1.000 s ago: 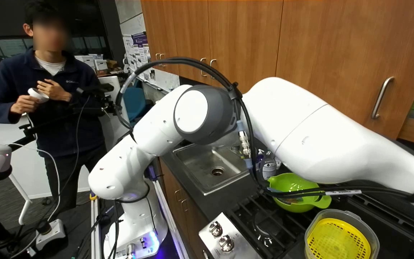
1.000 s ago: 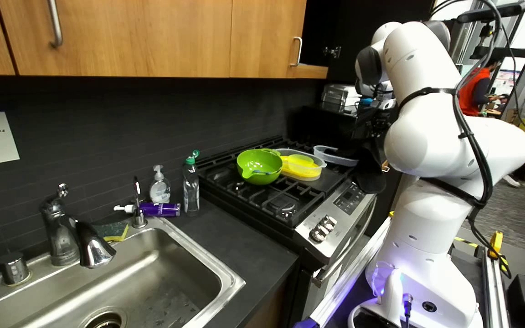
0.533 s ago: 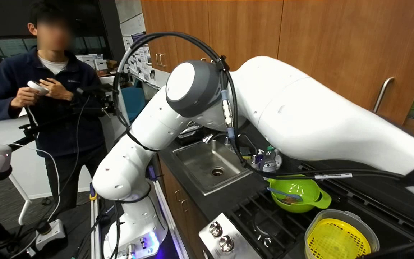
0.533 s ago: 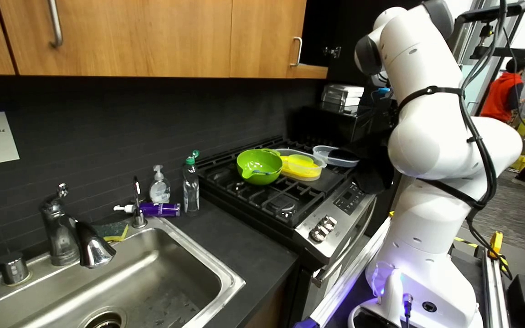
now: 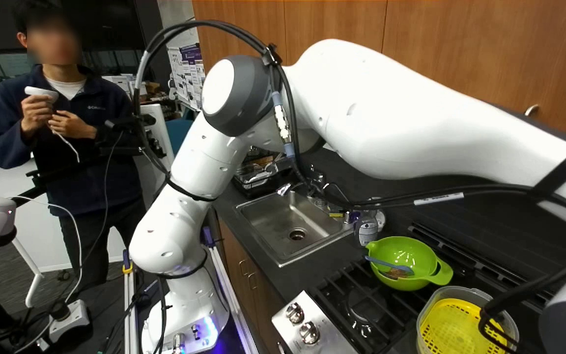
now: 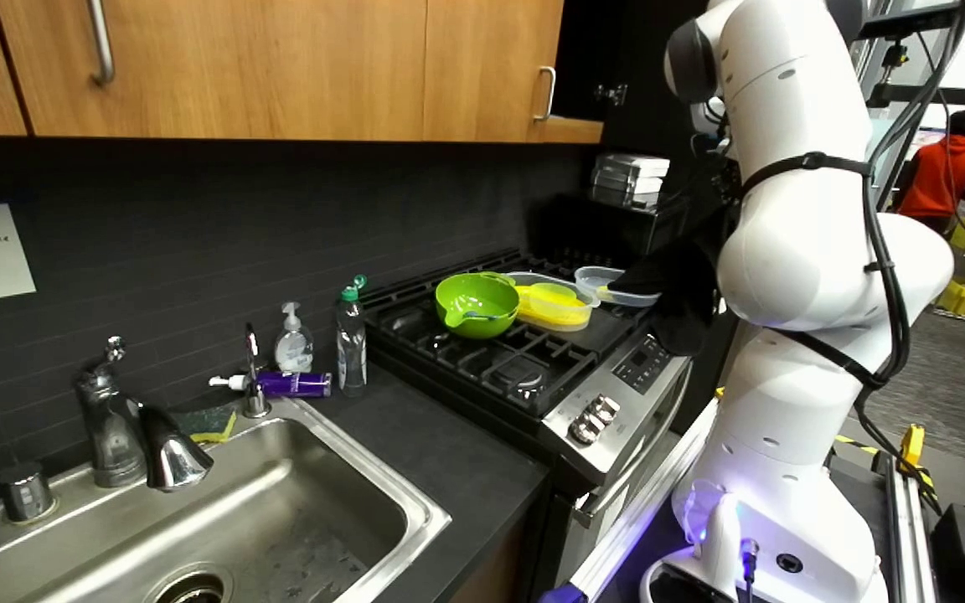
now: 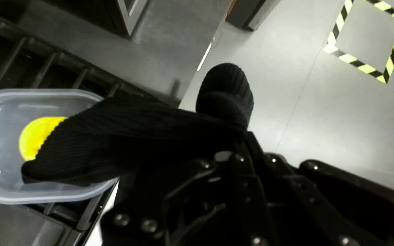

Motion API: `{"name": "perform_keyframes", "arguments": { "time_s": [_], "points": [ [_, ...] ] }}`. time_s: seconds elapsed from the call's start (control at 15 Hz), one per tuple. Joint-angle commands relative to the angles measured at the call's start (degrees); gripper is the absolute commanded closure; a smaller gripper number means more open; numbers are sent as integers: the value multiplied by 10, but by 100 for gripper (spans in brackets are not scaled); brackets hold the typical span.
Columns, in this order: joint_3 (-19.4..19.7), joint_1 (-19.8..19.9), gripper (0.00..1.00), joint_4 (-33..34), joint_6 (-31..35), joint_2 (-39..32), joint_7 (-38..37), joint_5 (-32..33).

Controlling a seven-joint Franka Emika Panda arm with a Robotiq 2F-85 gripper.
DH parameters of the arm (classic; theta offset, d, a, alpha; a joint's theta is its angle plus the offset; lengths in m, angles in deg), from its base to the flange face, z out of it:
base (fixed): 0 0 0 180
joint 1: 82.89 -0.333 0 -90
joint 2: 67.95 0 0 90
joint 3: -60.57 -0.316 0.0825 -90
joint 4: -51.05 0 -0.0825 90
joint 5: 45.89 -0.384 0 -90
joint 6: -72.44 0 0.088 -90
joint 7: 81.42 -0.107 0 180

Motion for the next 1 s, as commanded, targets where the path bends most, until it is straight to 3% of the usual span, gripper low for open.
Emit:
{"name": "perform_keyframes", "arguments": {
  "time_s": [0.0, 0.4, 0.67, 0.93],
  "points": [
    [-58, 11, 99, -75, 83, 125, 60, 5],
    [-117, 65, 99, -149, 144, 233, 173, -45],
    [-137, 102, 99, -176, 130, 274, 269, -108],
    [-143, 111, 99, -181, 110, 288, 338, -144]
  ]
}}
